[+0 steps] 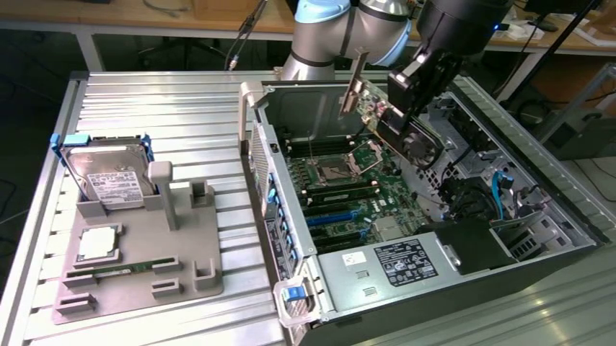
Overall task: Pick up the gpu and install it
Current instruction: 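Insert the gpu into the slot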
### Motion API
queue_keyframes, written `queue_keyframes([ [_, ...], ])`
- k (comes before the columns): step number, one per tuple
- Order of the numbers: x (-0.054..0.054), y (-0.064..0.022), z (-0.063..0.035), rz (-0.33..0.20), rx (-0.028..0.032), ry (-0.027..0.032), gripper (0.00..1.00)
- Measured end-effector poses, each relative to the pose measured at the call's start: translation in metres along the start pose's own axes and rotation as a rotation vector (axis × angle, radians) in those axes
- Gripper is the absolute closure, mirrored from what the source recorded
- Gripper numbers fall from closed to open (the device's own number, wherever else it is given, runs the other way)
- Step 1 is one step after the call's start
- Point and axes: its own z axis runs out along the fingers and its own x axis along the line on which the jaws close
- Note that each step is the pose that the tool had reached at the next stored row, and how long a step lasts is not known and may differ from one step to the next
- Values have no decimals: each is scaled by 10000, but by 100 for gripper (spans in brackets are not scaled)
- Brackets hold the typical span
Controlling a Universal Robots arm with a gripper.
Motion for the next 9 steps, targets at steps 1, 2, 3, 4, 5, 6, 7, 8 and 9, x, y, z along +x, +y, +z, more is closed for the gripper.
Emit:
queue_keyframes([
  [1, 0, 0, 0, -73, -2, 2, 73],
  [2, 0, 0, 0, -135, -4, 3, 73],
  [3, 0, 0, 0, -245, -7, 7, 73],
  [4, 0, 0, 0, -321, -9, 9, 73],
  [5, 0, 0, 0, -390, -11, 11, 73],
  [6, 0, 0, 0, -463, -13, 14, 73],
  [7, 0, 0, 0, -549, -16, 16, 73],
  [8, 0, 0, 0, -615, -17, 18, 73],
  [9, 0, 0, 0, -682, -19, 20, 73],
])
